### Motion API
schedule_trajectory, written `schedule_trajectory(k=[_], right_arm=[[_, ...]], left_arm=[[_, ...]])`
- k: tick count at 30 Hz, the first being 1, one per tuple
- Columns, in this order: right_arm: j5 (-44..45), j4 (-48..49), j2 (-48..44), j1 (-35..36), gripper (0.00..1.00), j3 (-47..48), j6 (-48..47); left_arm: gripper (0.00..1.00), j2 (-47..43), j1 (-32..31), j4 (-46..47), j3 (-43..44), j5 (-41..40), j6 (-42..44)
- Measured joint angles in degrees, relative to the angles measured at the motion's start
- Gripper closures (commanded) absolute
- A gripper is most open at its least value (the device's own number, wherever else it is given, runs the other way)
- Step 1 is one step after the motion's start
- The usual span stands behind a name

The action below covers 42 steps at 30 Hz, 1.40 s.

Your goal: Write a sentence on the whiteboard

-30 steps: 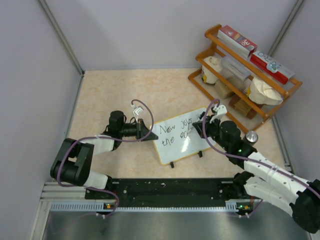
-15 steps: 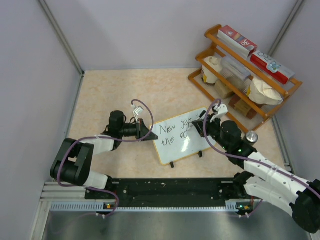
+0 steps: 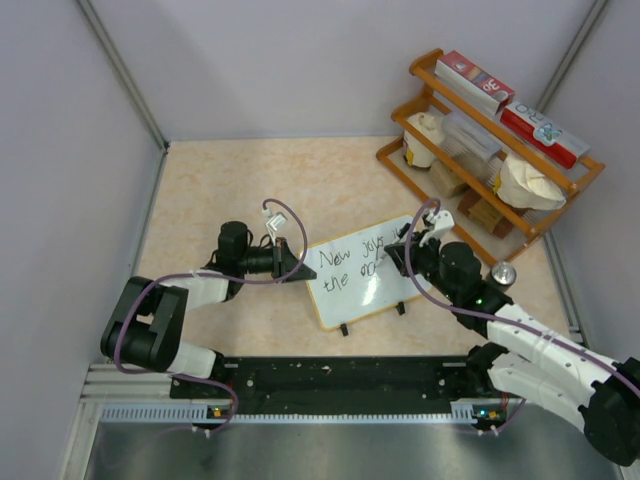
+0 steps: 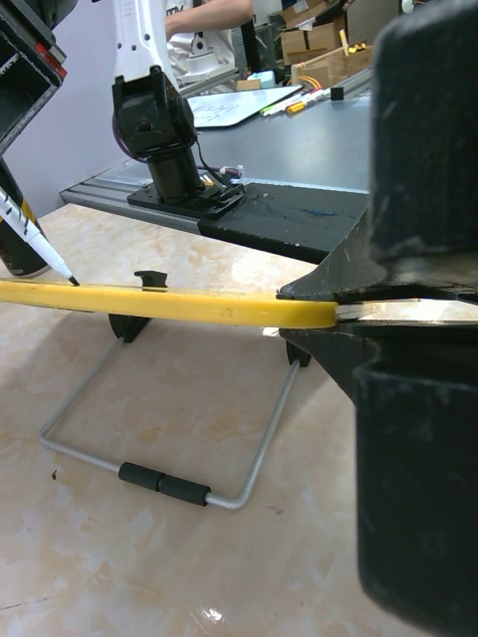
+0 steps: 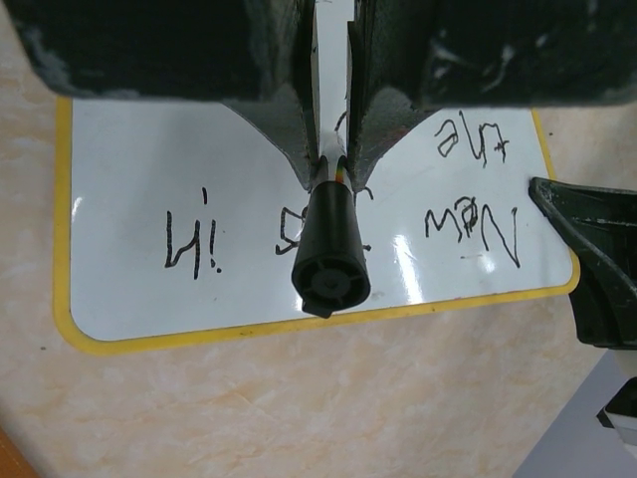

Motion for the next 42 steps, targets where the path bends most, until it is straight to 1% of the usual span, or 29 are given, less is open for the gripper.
schedule_trajectory(k=[23, 31, 36, 42], right_arm=[[-0.11, -2.27, -1.38, -0.48, 1.0, -0.63, 0.26], [-0.04, -3.76, -3.74, -0.76, 1.0, -0.57, 0.22], [1.68, -2.97, -6.05, -0.81, 1.0, -0.5, 0.13], [3.34, -1.14, -4.59, -1.22, 1.0, -0.35, 0.11]], left_arm=[[1.0, 0.02, 0.0, 0.0, 0.0, 0.0, 0.0], [1.0, 0.02, 0.0, 0.02, 0.0, 0.02, 0.02], [1.0, 0.02, 0.0, 0.0, 0.02, 0.02, 0.02], [1.0, 0.02, 0.0, 0.02, 0.02, 0.02, 0.0]])
